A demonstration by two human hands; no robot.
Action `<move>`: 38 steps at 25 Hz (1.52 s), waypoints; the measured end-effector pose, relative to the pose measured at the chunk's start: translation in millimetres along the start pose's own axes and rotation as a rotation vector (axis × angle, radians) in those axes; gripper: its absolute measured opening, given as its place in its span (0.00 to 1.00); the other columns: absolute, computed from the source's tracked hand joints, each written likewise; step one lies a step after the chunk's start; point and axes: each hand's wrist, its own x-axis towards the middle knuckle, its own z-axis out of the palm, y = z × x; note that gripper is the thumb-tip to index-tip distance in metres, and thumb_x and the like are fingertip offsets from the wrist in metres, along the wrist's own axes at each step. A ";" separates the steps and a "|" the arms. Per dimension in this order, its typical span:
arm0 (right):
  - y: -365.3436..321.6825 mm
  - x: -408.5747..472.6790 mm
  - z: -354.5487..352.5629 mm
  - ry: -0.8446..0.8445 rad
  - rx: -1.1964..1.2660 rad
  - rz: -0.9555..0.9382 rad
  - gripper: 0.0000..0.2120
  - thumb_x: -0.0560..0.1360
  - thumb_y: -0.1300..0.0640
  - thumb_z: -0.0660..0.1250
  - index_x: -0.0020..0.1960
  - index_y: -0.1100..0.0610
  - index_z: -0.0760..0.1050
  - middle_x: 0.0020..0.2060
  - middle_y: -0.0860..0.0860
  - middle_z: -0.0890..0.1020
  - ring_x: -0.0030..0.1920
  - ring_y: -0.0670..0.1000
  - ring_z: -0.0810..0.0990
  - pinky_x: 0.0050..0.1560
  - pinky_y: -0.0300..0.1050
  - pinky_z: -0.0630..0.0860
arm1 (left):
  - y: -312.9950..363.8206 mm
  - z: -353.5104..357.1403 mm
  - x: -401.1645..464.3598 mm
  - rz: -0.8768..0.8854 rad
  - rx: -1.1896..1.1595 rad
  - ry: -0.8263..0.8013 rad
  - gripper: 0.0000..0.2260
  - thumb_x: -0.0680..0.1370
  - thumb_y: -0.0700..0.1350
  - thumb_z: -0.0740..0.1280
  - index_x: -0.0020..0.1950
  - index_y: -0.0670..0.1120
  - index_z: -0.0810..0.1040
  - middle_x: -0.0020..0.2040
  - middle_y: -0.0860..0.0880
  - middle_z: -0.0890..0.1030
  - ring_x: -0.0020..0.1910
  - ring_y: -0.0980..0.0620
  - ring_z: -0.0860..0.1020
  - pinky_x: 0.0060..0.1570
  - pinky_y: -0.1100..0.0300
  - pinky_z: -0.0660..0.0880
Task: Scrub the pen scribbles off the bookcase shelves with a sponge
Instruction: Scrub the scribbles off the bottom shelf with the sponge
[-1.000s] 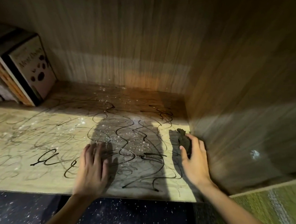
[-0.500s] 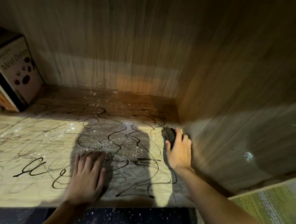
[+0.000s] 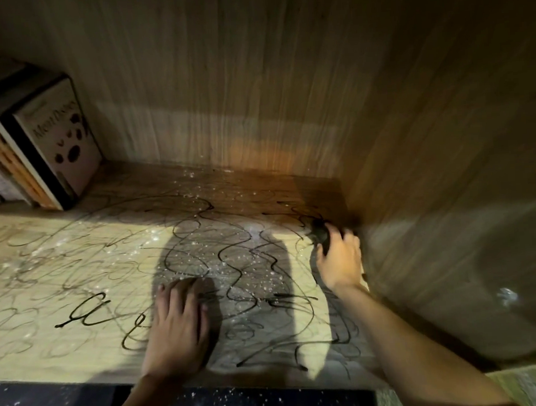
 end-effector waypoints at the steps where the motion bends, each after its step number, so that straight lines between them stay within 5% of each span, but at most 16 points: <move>1: -8.7 2.6 3.8 -0.022 -0.050 0.063 0.24 0.76 0.52 0.63 0.71 0.51 0.65 0.65 0.58 0.70 0.66 0.59 0.65 0.69 0.51 0.61 | 1.0 -1.2 -0.4 -0.004 0.002 0.008 0.25 0.80 0.53 0.50 0.70 0.41 0.69 0.65 0.40 0.70 0.68 0.37 0.65 0.68 0.37 0.63; 3: -29.5 -0.3 13.4 -0.064 -0.119 0.014 0.25 0.75 0.52 0.63 0.71 0.51 0.65 0.65 0.58 0.70 0.65 0.59 0.65 0.69 0.52 0.59 | 2.0 -4.1 0.1 0.001 -0.009 0.023 0.24 0.79 0.53 0.50 0.69 0.41 0.69 0.65 0.40 0.71 0.67 0.38 0.66 0.68 0.38 0.65; 8: -50.8 -26.7 11.7 -0.358 0.140 -0.519 0.23 0.70 0.61 0.67 0.64 0.48 0.73 0.58 0.51 0.72 0.60 0.51 0.69 0.62 0.43 0.66 | 0.8 -5.0 -1.3 0.031 -0.036 0.024 0.25 0.79 0.52 0.49 0.70 0.39 0.68 0.65 0.40 0.70 0.67 0.38 0.66 0.68 0.39 0.65; 10: -40.8 -6.5 -2.5 -0.418 0.284 -0.429 0.21 0.70 0.64 0.66 0.61 0.48 0.76 0.56 0.51 0.78 0.57 0.50 0.75 0.54 0.40 0.70 | 1.1 -3.8 -2.5 0.037 -0.047 0.035 0.24 0.79 0.51 0.51 0.70 0.39 0.69 0.65 0.40 0.70 0.67 0.38 0.66 0.68 0.39 0.65; 11: -29.6 11.1 -5.3 -0.318 0.307 -0.306 0.21 0.71 0.63 0.66 0.62 0.48 0.75 0.56 0.52 0.80 0.56 0.52 0.78 0.54 0.41 0.73 | 1.5 -3.3 -2.8 0.044 -0.053 0.040 0.24 0.79 0.51 0.51 0.69 0.39 0.69 0.65 0.40 0.70 0.66 0.37 0.66 0.67 0.39 0.65; 13: -2.3 39.3 -8.7 -0.128 0.144 -0.064 0.23 0.74 0.59 0.65 0.68 0.50 0.70 0.63 0.57 0.76 0.63 0.59 0.74 0.62 0.48 0.72 | 2.5 -3.2 -2.7 0.048 -0.063 0.050 0.23 0.80 0.52 0.50 0.69 0.40 0.69 0.65 0.41 0.70 0.66 0.38 0.66 0.67 0.39 0.66; 17: 3.8 27.5 6.2 -0.206 -0.120 -0.016 0.26 0.76 0.51 0.62 0.73 0.51 0.62 0.69 0.59 0.66 0.68 0.61 0.65 0.70 0.50 0.61 | 1.0 -0.9 -2.0 0.042 -0.062 0.063 0.24 0.80 0.53 0.49 0.70 0.40 0.69 0.65 0.41 0.70 0.67 0.39 0.66 0.67 0.41 0.66; 19: -12.2 1.9 9.2 -0.210 0.003 -0.136 0.23 0.75 0.54 0.63 0.70 0.48 0.66 0.66 0.53 0.69 0.66 0.55 0.65 0.70 0.49 0.61 | 0.5 0.9 -2.0 0.048 -0.043 0.057 0.25 0.80 0.52 0.50 0.69 0.39 0.69 0.65 0.40 0.70 0.67 0.38 0.66 0.67 0.40 0.67; 23: -14.8 -27.8 -3.9 -0.238 0.046 -0.775 0.17 0.71 0.56 0.64 0.60 0.49 0.75 0.57 0.47 0.75 0.58 0.48 0.71 0.62 0.44 0.67 | 1.1 0.3 -0.7 0.044 -0.019 0.060 0.26 0.79 0.53 0.50 0.69 0.38 0.70 0.64 0.39 0.71 0.65 0.37 0.67 0.65 0.39 0.68; 24: -8.8 -21.5 -4.1 -0.190 0.023 -0.747 0.17 0.72 0.56 0.64 0.60 0.49 0.74 0.56 0.47 0.76 0.57 0.48 0.72 0.61 0.45 0.70 | 1.7 0.4 -0.6 0.047 -0.013 0.060 0.26 0.79 0.53 0.50 0.68 0.38 0.70 0.64 0.39 0.71 0.65 0.37 0.68 0.65 0.39 0.68; 28: -19.1 -3.7 -0.4 -0.155 -0.109 -0.089 0.24 0.76 0.53 0.64 0.70 0.52 0.63 0.63 0.54 0.71 0.63 0.55 0.67 0.65 0.50 0.65 | 0.0 4.3 -0.9 0.066 -0.005 0.094 0.24 0.79 0.51 0.51 0.68 0.38 0.71 0.64 0.39 0.71 0.66 0.37 0.67 0.70 0.38 0.61; 35: -38.2 -102.6 -16.9 -0.446 0.103 -0.682 0.22 0.73 0.64 0.62 0.65 0.48 0.70 0.65 0.44 0.67 0.67 0.44 0.60 0.71 0.41 0.55 | 1.5 6.0 -2.0 0.024 -0.026 0.079 0.24 0.79 0.53 0.50 0.68 0.40 0.70 0.65 0.41 0.71 0.68 0.39 0.65 0.73 0.42 0.56; 38: -30.4 -101.3 -34.2 -0.497 0.454 -0.430 0.18 0.72 0.71 0.63 0.54 0.52 0.77 0.56 0.41 0.73 0.59 0.37 0.65 0.59 0.31 0.60 | -0.1 6.8 -0.5 0.003 -0.015 0.050 0.25 0.79 0.53 0.49 0.69 0.41 0.70 0.66 0.40 0.70 0.69 0.37 0.64 0.72 0.39 0.58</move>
